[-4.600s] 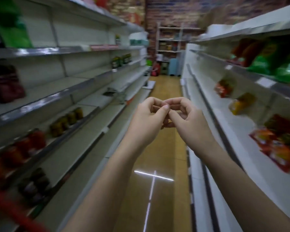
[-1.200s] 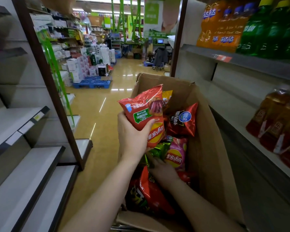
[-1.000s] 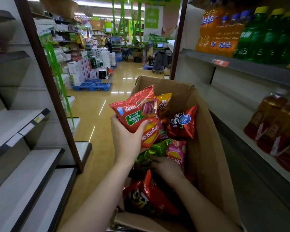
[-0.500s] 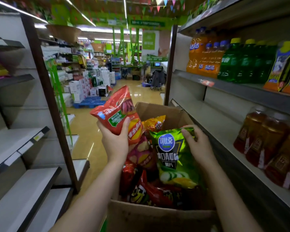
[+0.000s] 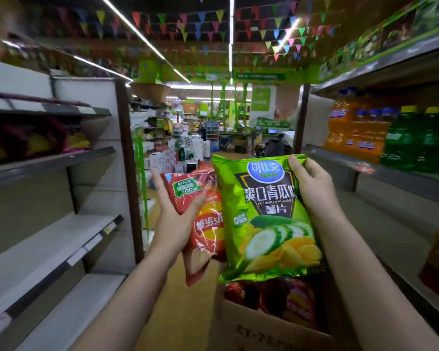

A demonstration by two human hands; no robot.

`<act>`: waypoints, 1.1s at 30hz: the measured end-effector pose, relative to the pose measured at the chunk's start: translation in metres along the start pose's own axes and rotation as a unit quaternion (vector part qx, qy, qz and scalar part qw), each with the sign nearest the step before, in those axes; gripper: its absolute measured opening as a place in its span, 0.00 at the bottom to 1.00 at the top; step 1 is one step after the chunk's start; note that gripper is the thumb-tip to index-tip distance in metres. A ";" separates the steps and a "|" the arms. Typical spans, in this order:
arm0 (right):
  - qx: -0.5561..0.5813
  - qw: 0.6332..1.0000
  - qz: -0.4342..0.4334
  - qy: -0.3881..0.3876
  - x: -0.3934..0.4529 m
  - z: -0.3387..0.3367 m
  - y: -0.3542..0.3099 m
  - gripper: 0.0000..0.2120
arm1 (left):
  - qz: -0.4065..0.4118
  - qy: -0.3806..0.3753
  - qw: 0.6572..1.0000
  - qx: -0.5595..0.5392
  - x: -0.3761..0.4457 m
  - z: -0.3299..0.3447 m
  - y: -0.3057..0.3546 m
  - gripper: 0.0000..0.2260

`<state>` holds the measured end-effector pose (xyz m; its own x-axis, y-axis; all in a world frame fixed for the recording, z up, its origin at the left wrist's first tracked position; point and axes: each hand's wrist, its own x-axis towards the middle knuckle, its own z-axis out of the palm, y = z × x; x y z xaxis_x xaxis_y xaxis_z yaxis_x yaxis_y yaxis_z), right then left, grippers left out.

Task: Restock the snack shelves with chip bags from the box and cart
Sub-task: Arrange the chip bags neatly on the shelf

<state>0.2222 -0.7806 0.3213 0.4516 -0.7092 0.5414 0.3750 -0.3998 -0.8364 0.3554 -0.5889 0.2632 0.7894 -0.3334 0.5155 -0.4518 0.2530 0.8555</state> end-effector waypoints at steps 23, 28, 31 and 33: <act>-0.031 0.928 0.152 -0.340 -0.142 0.433 -0.009 0.32 | -0.234 0.037 0.966 0.104 -0.013 -0.370 0.008 0.24; -0.007 0.839 0.090 -0.536 -0.180 0.451 -0.013 0.19 | -0.183 0.130 0.963 0.148 -0.010 -0.418 0.001 0.21; 0.059 0.856 0.108 -0.503 -0.185 0.465 -0.002 0.17 | -0.183 0.139 0.959 0.168 -0.009 -0.435 -0.005 0.24; 0.097 0.875 0.142 -0.452 -0.176 0.468 0.007 0.21 | -0.182 0.137 0.966 0.126 -0.008 -0.442 -0.005 0.19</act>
<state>0.5239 -0.3866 0.2604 0.9721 0.0202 0.2337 0.2345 -0.1134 -0.9655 0.5350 -0.1861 0.2330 0.9797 -0.0963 0.1758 -0.1833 -0.0752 0.9802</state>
